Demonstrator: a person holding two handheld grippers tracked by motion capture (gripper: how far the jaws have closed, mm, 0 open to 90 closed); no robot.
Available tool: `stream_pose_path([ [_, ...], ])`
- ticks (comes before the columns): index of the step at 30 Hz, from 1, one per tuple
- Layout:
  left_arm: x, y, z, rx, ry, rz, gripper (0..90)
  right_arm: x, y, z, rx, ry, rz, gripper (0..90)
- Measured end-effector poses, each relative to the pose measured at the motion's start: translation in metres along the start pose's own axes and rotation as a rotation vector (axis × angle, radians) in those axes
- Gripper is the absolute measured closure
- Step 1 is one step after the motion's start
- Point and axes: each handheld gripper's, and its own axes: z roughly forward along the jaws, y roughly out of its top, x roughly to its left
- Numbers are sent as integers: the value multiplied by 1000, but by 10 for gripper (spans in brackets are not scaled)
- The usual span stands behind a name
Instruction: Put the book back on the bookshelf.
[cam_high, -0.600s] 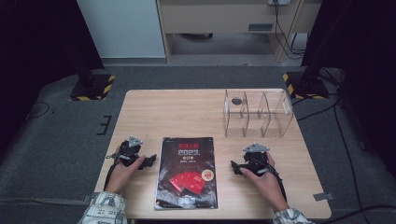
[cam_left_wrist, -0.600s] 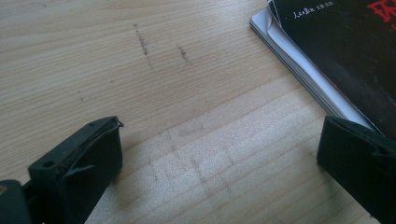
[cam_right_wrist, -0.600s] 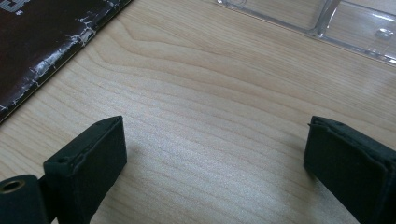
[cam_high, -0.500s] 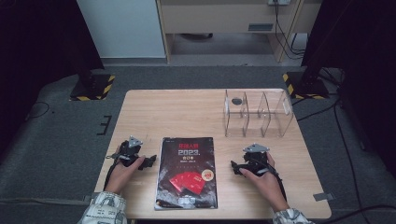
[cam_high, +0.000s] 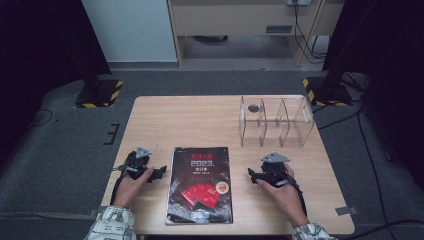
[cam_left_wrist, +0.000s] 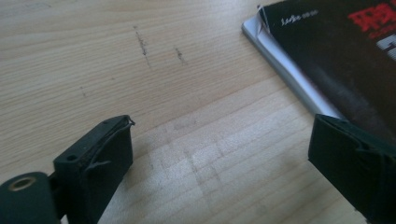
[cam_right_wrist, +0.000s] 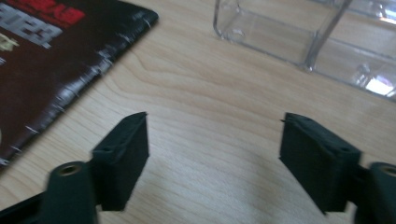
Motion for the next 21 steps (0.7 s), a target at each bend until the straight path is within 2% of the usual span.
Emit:
stream_pose_path([
  [1, 0, 0, 0, 0, 0, 0, 73, 0, 0, 0, 0, 0, 0, 272],
  [3, -2, -1, -8, -4, 13, -28, 78, 3, 3, -3, -21, 15, 1, 374],
  [4, -4, -1, -10, -8, 9, -40, 91, 6, 5, -5, -35, 38, -10, 431],
  [5, -6, 0, -14, -19, 2, -53, 106, 8, 5, -6, -46, 45, -18, 462],
  [6, -8, 1, -17, -31, -15, -66, 114, 16, 7, -6, -69, 58, -45, 569],
  [7, -12, 2, -20, -48, -30, -71, 114, 16, 7, -6, -69, 58, -45, 569],
  [10, -26, 3, -24, -78, -71, -66, 165, 28, 10, -2, -90, 78, -109, 640],
  [12, -33, 4, -24, -67, -78, -52, 189, 34, 14, 1, -98, 100, -96, 636],
  [13, -35, 4, -23, -63, -81, -51, 229, 42, 16, 4, -105, 144, -73, 597],
  [14, -37, 4, -21, -55, -80, -51, 229, 42, 16, 4, -105, 144, -73, 597],
  [16, -37, 4, -15, -32, -81, -59, 284, 54, 17, 8, -82, 175, -94, 534],
  [19, -38, 3, -10, -36, -105, -82, 340, 68, 17, 16, -54, 202, -123, 440],
  [20, -41, 3, -8, -31, -116, -69, 351, 72, 17, 19, -28, 221, -128, 404],
  [21, -41, 3, -8, -31, -116, -69, 351, 72, 17, 19, -28, 221, -128, 404],
])
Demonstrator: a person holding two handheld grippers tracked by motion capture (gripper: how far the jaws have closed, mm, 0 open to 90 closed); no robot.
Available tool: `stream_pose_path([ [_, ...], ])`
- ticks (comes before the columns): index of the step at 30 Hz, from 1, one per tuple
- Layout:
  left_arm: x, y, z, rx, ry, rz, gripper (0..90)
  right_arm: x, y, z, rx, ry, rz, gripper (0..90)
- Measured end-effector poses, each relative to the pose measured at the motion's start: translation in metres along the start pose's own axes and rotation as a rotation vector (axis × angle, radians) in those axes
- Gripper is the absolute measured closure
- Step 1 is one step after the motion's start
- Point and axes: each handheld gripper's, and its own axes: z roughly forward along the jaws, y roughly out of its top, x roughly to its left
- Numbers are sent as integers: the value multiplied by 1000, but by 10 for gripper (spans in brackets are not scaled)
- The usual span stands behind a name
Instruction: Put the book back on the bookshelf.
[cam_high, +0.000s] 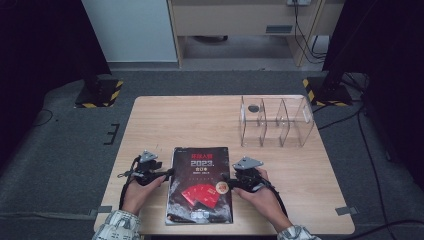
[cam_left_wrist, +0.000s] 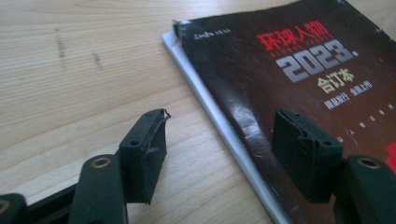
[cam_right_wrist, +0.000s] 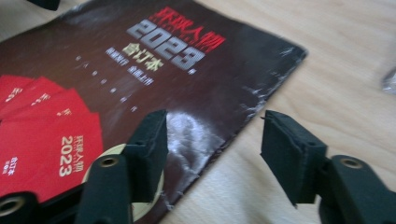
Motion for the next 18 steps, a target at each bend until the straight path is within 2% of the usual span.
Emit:
stream_pose_path([
  [2, -3, 0, 3, 10, 0, 20, 350, 2, -1, 3, 13, 1, -4, 371],
  [4, -5, 1, 6, 16, -4, 20, 351, 3, -2, 5, 23, 2, 9, 352],
  [6, -6, 1, 9, 26, 12, 21, 349, 4, -4, 7, 33, 2, 11, 334],
  [10, -6, 1, 13, 28, 34, 22, 284, 4, -5, 7, 33, 2, 23, 310],
  [15, -6, 1, 17, 20, 25, 20, 236, 5, -7, 8, 28, 1, 35, 307],
  [18, -10, 2, 20, 22, 24, 43, 194, 7, -7, 8, 27, -20, 19, 310],
])
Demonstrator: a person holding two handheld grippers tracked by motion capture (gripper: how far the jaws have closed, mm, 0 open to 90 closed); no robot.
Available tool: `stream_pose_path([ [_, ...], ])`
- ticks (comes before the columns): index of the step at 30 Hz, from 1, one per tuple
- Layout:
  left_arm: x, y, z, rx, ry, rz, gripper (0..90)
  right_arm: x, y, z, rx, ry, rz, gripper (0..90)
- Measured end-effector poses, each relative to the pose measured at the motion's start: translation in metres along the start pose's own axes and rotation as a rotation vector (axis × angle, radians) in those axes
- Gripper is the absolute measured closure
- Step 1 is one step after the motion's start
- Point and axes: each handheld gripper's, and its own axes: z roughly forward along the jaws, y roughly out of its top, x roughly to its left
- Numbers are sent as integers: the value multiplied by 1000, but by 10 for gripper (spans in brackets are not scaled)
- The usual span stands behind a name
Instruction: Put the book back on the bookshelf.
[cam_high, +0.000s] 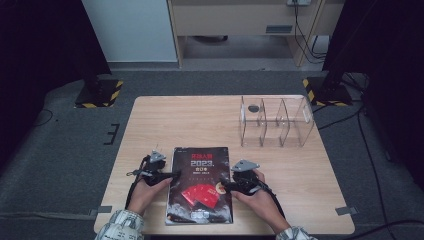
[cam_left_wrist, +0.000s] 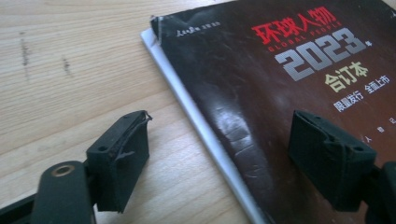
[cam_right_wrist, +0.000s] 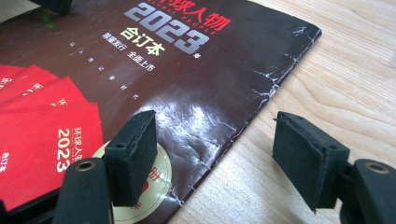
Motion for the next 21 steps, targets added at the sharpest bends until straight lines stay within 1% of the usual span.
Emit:
stream_pose_path([
  [1, -2, 1, 0, 4, 2, -1, 194, 0, 0, 0, 0, 0, 0, 310],
  [3, -5, 2, 1, 3, -23, -20, 192, 2, 0, 0, -3, -5, -6, 312],
  [4, -7, 2, 2, 2, -25, -21, 191, 2, 0, 0, -3, -6, -3, 311],
  [6, -9, 2, 3, 5, -28, -13, 192, 2, 0, 0, -2, -8, -4, 311],
  [8, -8, 3, 3, -2, -57, -29, 194, 2, 0, 0, 1, -6, -3, 311],
  [9, -8, 3, 3, -6, -77, -47, 217, 3, 0, 1, 4, -6, -5, 312],
  [11, -7, 3, 2, -11, -110, -76, 230, 3, 0, 1, 3, -7, -7, 314],
  [14, -7, 4, 2, -10, -113, -74, 238, 2, 0, 1, 7, -2, -5, 315],
  [16, -7, 5, 1, -22, -112, -75, 252, 2, 0, 1, 9, 0, -3, 315],
  [20, -9, 8, -2, -51, -141, -70, 276, 2, 0, 1, 9, 0, -2, 316],
  [21, -11, 8, -2, -52, -146, -56, 277, 2, 0, 1, 9, 0, -1, 316],
])
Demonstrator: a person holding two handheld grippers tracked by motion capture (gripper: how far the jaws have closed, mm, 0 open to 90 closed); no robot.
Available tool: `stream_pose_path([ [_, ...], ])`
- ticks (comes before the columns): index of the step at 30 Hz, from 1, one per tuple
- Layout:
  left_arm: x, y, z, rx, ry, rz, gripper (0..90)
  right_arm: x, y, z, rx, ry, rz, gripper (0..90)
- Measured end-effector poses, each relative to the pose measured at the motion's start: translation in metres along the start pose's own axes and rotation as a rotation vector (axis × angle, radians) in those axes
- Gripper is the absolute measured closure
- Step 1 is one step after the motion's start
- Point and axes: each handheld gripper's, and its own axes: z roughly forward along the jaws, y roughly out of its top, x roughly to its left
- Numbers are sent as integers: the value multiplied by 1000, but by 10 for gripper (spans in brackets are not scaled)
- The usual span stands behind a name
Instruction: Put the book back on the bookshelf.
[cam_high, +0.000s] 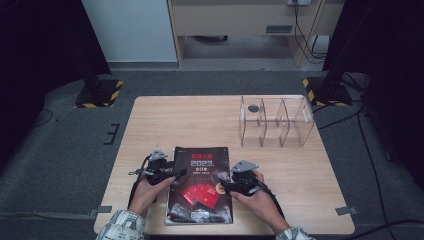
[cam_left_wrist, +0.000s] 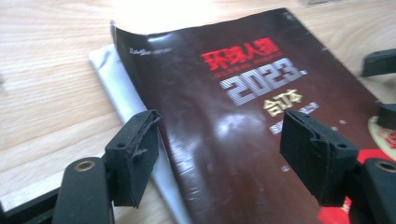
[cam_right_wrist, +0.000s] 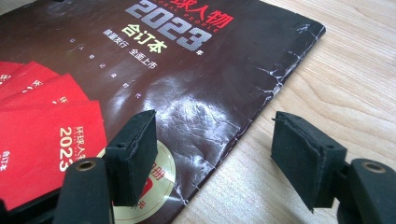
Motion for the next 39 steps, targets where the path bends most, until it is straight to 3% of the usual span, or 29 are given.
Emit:
stream_pose_path([
  [2, -3, 1, 0, 6, 17, 18, 277, 0, 0, 0, -1, -1, 0, 315],
  [5, -2, 1, 0, 8, 16, 23, 296, 0, 0, 0, 0, 0, -1, 317],
  [9, 1, 1, 1, 10, 52, 22, 304, -1, 0, 0, 2, 5, 10, 317],
  [15, 7, 5, 14, 20, 123, 41, 225, -1, 0, 0, 4, 10, 19, 315],
  [21, -1, 6, 26, 45, 146, 112, 148, -2, 0, 1, 5, 11, 23, 317],
  [25, 1, 7, 23, 37, 142, 72, 224, -2, 0, 0, 7, 13, 20, 317],
  [28, 0, 8, 19, 20, 129, 83, 289, -1, -1, 0, 5, 9, 24, 317],
  [29, -2, 9, 18, 5, 109, 77, 289, -1, -1, 0, 5, 9, 24, 317],
  [30, -4, 9, 17, -12, 59, 71, 312, -1, -1, 0, 4, 8, 23, 317],
  [31, -7, 10, 18, -11, 5, 63, 360, -1, -1, 0, 5, 9, 25, 316],
  [32, -13, 9, 20, 12, -21, 81, 360, -1, 0, 0, 7, 12, 26, 316],
  [33, -18, 9, 21, 29, -21, 109, 360, -1, 0, 0, 7, 12, 26, 316],
  [34, -27, 9, 22, 56, 7, 158, 360, -1, 0, 0, 7, 12, 25, 316],
  [35, -29, 9, 22, 68, 18, 175, 358, -1, 0, 0, 9, 15, 25, 317],
  [37, -28, 11, 19, 49, 34, 175, 327, -1, 0, 0, 7, 12, 24, 317],
  [39, -20, 12, 16, 25, 86, 162, 258, -1, 0, 0, 9, 16, 25, 317],
])
